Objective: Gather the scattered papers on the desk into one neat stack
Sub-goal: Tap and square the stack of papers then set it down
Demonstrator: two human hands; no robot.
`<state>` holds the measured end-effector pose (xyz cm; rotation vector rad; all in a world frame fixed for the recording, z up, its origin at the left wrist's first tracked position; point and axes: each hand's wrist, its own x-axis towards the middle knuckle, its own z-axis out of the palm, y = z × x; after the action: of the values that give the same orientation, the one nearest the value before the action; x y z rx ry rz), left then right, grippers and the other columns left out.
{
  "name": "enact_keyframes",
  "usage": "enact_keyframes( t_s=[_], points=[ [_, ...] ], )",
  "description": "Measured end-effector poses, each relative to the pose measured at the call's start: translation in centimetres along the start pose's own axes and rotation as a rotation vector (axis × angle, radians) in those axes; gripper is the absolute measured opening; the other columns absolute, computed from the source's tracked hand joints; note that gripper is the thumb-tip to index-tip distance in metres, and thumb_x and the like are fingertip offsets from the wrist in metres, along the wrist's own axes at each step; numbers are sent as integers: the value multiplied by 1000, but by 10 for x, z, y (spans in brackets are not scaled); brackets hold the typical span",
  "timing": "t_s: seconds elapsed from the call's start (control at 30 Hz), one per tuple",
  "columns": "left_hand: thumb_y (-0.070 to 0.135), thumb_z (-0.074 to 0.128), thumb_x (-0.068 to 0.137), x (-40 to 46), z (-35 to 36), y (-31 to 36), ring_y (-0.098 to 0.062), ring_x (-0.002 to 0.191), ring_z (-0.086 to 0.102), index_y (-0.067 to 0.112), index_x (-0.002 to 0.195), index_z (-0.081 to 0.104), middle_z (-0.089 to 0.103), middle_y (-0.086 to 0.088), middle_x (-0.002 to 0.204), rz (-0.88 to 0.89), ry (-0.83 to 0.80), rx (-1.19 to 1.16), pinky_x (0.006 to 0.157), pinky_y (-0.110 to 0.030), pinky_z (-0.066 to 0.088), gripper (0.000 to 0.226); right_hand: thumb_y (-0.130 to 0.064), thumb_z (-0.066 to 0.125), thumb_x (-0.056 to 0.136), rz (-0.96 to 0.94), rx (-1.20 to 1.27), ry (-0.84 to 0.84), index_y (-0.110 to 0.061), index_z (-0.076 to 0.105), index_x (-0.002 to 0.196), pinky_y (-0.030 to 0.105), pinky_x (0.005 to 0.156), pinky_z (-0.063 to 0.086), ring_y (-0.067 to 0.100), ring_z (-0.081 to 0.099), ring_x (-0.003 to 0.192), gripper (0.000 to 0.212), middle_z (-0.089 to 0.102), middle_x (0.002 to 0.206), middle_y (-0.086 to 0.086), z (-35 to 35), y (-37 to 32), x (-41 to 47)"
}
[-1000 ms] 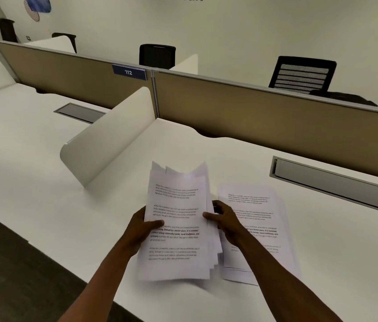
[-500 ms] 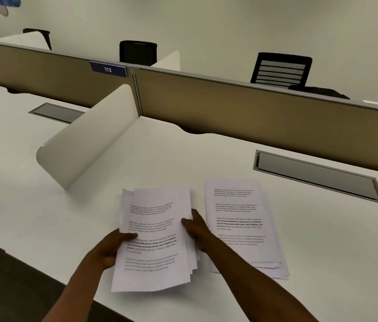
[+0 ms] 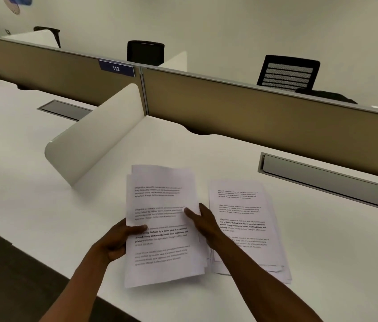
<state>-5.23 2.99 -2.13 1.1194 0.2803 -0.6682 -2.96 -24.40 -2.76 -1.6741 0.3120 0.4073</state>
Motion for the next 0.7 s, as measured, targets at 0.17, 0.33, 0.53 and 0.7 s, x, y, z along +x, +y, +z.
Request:
enact_keyframes(
  t_s=[0.17,0.33,0.53,0.7],
  points=[
    [8,80,78,3,13,7,-50,117,60,11,134,57,60,-28,133,48,-121,-30,86,-57,55,61,-23,79,82,72,424,-325,-19,50,136,43,98,54,28,65,117,61,66,130,9,-29,-17,-12],
    [9,79,78,21,46,7,-41,120,62,14,135,57,61,-21,135,49,-126,85,94,-52,55,61,-7,77,80,-6,347,-197,-10,64,125,46,91,57,31,71,105,47,72,119,15,-55,-15,-21],
    [12,82,77,41,111,-3,-28,112,69,26,132,57,71,-6,125,148,-65,233,85,-45,59,62,-15,81,80,-116,130,132,-29,45,135,51,96,54,25,59,116,67,61,129,5,-121,-7,-30],
    [-1,76,79,77,171,-29,-29,109,67,18,130,56,69,-12,121,185,194,363,96,-47,55,58,-7,74,85,-74,18,283,-21,49,132,54,89,57,34,64,107,55,64,124,14,-179,10,-35]
  ],
)
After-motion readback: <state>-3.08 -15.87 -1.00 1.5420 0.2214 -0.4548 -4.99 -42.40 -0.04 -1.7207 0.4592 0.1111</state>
